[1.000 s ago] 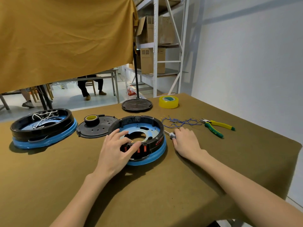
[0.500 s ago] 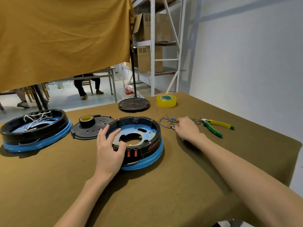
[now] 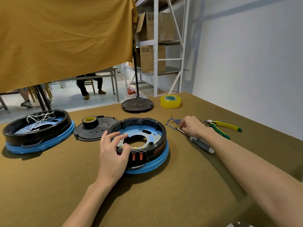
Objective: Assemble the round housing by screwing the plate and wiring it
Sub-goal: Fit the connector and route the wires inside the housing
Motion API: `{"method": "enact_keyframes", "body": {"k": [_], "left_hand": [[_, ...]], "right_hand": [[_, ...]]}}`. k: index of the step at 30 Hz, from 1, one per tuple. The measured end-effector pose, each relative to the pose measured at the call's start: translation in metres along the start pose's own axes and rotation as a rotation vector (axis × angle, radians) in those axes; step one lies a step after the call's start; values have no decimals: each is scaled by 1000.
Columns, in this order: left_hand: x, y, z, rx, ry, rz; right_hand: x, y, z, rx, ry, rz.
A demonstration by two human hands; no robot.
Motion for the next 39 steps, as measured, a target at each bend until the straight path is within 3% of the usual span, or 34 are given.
{"method": "enact_keyframes", "body": {"k": [3,6,12,16,21,26,29,34,39], "left_hand": [[-1,1,-1,-4,13,3],[0,1,-1,-5,17,7],[0,0,0,0,7,-2],[-2,0,-4,-34,71,11],[-9,-5,-1,-25,123,98],[-22,-8,22,-197,105,-67],[-21,-12,41,-377,180,-57],[-26,-16,52,-413,227,-80],[-20,-11,54,-452,302,-112]], "right_hand": [[-4,4,3,-50,44,-30],[-15,7,8,-66,49,-163],[-44,13,25,-91,-161,-424],[-46,26,49,-225,-248,-412],[-31,48,63,-358,-151,-341],[-19,57,56,-361,-156,-341],[-9,52,55,-310,-89,-307],[4,45,50,-225,35,-210],[-7,34,34,-112,-67,-331]]}}
Point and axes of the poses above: each hand's wrist, its own y-axis away from the middle knuckle, its own x-axis out of the palm, z = x × y, the point moved 7 cm from there along -y, towards the middle knuckle, and after that the axes turned 10 degrees about -y, right-handed, at the moved point
